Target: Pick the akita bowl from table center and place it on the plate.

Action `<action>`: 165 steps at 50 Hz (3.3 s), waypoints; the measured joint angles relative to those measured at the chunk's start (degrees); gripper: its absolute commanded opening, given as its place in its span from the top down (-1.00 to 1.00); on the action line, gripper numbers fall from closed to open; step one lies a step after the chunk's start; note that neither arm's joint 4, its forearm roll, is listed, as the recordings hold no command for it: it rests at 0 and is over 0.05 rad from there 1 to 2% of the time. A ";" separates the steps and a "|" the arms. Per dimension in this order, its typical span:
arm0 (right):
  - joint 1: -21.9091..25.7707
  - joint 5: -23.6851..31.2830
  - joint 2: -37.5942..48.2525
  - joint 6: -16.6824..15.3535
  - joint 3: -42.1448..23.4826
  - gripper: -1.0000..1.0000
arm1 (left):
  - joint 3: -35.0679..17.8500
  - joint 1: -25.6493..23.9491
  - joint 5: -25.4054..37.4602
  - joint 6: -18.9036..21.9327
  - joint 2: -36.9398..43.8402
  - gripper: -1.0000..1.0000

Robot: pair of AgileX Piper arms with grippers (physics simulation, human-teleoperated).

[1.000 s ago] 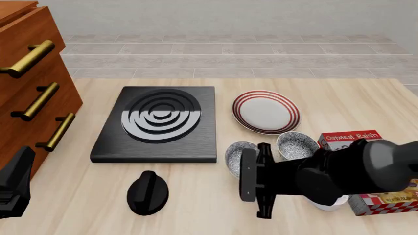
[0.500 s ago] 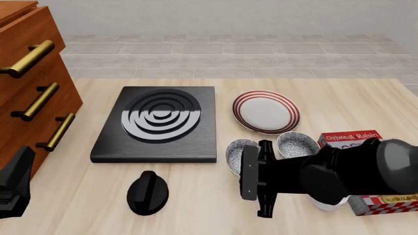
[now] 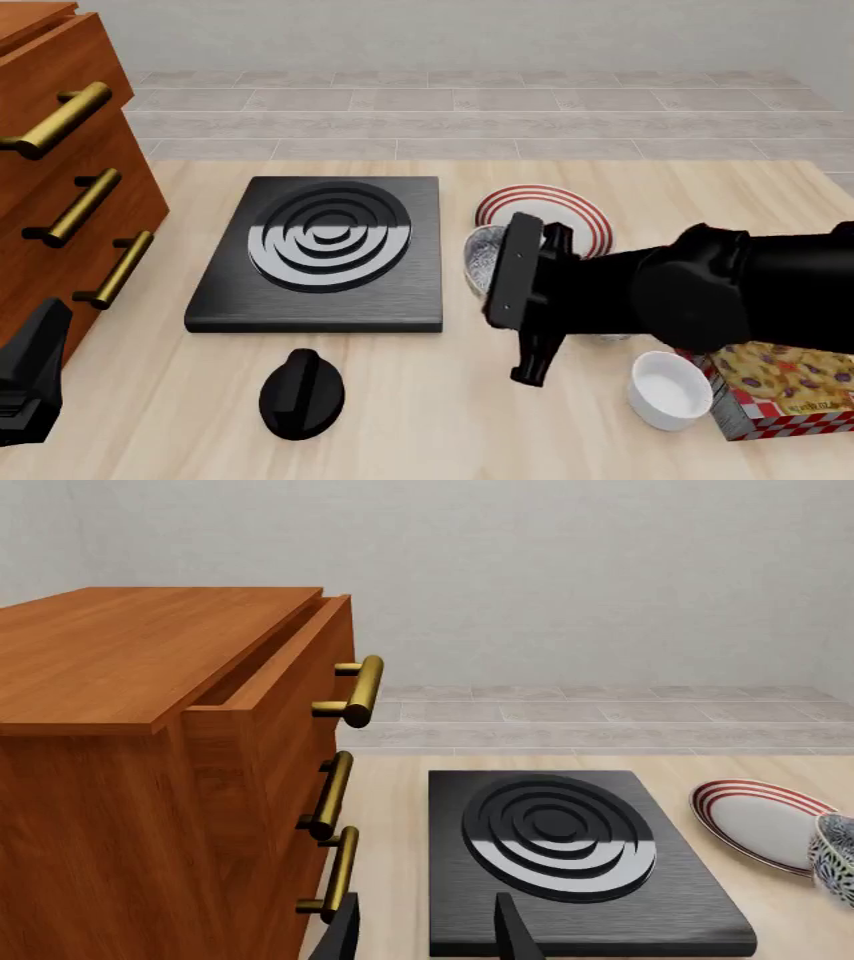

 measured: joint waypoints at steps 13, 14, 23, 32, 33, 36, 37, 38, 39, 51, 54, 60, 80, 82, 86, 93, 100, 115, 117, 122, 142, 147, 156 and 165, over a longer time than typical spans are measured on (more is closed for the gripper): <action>-3.52 1.61 -1.20 6.26 -4.05 1.00 | 0.00 0.00 0.00 0.00 0.00 -1.00; -3.80 1.62 -1.27 6.59 -4.27 1.00 | 0.00 0.00 0.00 0.00 0.00 -1.00; -6.36 0.98 -1.99 9.35 -5.82 1.00 | 0.00 0.00 0.00 0.00 0.00 -1.00; -8.65 -0.66 -2.07 11.93 -6.69 1.00 | 0.00 0.00 0.00 0.00 0.00 -1.00; -8.86 -0.87 -1.97 12.18 -6.77 1.00 | 0.00 0.00 0.00 0.00 0.00 -1.00; -9.41 -1.50 -1.59 12.95 -7.01 1.00 | 0.00 0.00 0.00 0.00 0.00 -1.00; -9.58 -1.72 -1.44 13.17 -7.08 1.00 | 0.00 0.00 0.00 0.00 0.00 -1.00; -9.75 -1.92 -1.27 13.38 -7.17 1.00 | 0.00 0.00 0.00 0.00 0.00 -1.00; -9.93 -2.11 -1.09 13.57 -7.26 1.00 | 0.00 0.00 0.00 0.00 0.00 -1.00; -11.93 -4.15 1.57 14.25 -8.17 1.00 | 0.00 0.00 0.00 0.00 0.00 -1.00; -12.39 -4.61 2.39 14.35 -8.49 1.00 | 0.00 0.00 0.00 0.00 0.00 -1.00; -13.22 -5.39 4.04 14.79 -9.18 1.00 | 0.00 0.00 0.00 0.00 0.00 -1.00; -15.02 -6.95 9.28 16.92 -12.15 1.00 | 0.00 0.00 0.00 0.00 -0.01 -1.00; -15.20 -6.98 9.74 16.94 -12.41 1.00 | 0.00 0.00 0.00 0.00 -0.01 -1.00; -15.65 -6.97 10.57 16.83 -12.94 1.00 | 0.00 0.00 0.00 0.00 0.00 -1.00; -16.38 -6.87 11.87 16.43 -13.92 1.00 | 0.00 0.00 0.00 0.00 0.00 -1.00; -16.93 -6.40 13.15 16.08 -15.26 1.00 | 0.00 0.00 0.00 0.00 0.00 -1.00; -18.35 -5.55 16.46 16.00 -17.83 1.00 | 0.00 0.00 0.00 0.00 0.00 -1.00; -18.56 -5.52 16.98 16.07 -18.10 1.00 | 0.00 0.00 0.00 0.00 0.00 -1.00; -19.09 -5.34 18.06 16.32 -18.73 1.00 | 0.00 0.00 0.00 -0.01 0.00 -1.00; -20.57 -4.13 22.06 16.70 -22.02 1.00 | 0.00 0.00 0.00 0.00 0.00 -1.00; -20.80 -3.60 23.28 16.80 -23.33 1.00 | 0.00 0.00 0.00 0.00 0.00 -1.00; -21.09 -2.88 25.33 17.16 -24.98 1.00 | 0.00 0.00 0.00 0.00 0.00 -1.00; -21.44 -2.59 26.93 17.56 -25.77 1.00 | 0.00 0.00 0.00 0.00 0.00 -1.00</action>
